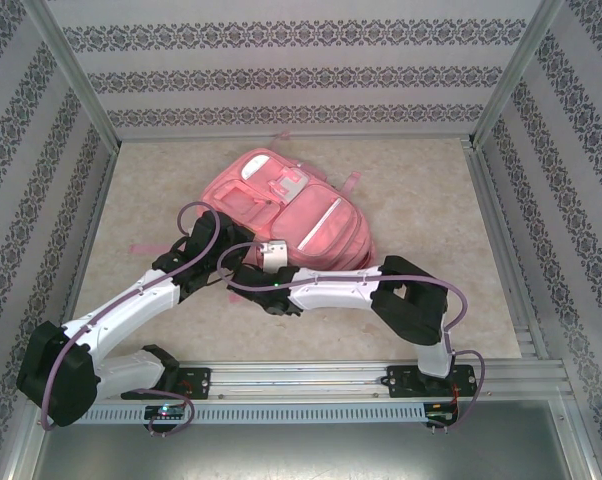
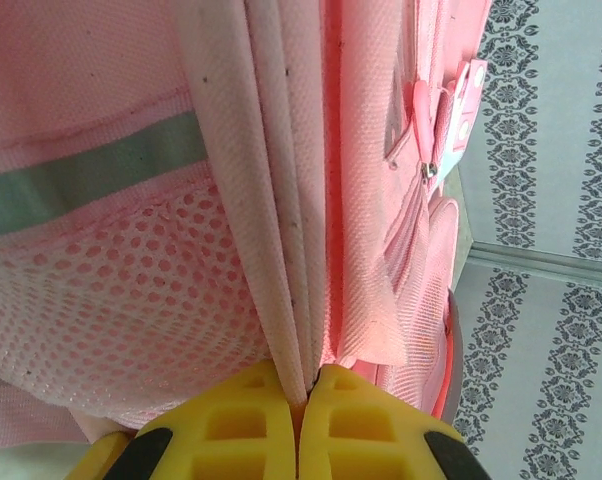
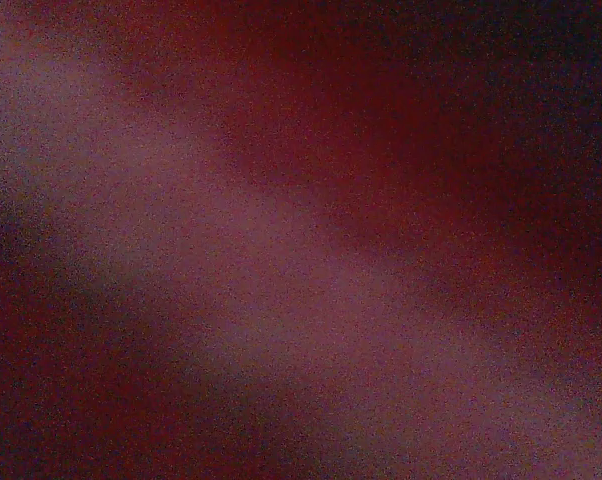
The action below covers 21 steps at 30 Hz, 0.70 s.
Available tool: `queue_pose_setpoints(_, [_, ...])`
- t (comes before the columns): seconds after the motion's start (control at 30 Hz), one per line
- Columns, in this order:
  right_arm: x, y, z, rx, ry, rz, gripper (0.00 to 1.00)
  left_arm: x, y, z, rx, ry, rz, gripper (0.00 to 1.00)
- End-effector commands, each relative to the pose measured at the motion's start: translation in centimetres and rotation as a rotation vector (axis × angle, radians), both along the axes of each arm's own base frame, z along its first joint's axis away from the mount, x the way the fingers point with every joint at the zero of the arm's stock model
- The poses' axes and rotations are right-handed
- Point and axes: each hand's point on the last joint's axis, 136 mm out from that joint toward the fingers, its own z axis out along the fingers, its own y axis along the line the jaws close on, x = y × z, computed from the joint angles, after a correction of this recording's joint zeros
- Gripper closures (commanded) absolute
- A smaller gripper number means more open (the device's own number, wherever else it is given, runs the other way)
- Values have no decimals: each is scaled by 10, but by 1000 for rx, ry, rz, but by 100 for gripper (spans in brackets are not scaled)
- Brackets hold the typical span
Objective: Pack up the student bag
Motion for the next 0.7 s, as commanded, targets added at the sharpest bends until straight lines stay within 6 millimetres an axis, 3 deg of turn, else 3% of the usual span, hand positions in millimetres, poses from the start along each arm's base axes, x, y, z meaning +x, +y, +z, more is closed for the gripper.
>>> queue_pose_setpoints(0.0, [16,-7,16,42,-83,-14,92,16,-11,57,-95,-174,12,100])
queue_pose_setpoints(0.13, [11,-19,17,91,-78,22,100,17,-7,57,-57,-182,11,100])
queue_pose_setpoints(0.37, [1,-39,17,152,-90,106,100,17,3,46,-20,-172,22,100])
queue_pose_setpoints(0.67, [-7,-54,17,213,-145,268,100,14,-2,39,-34,-158,-6,100])
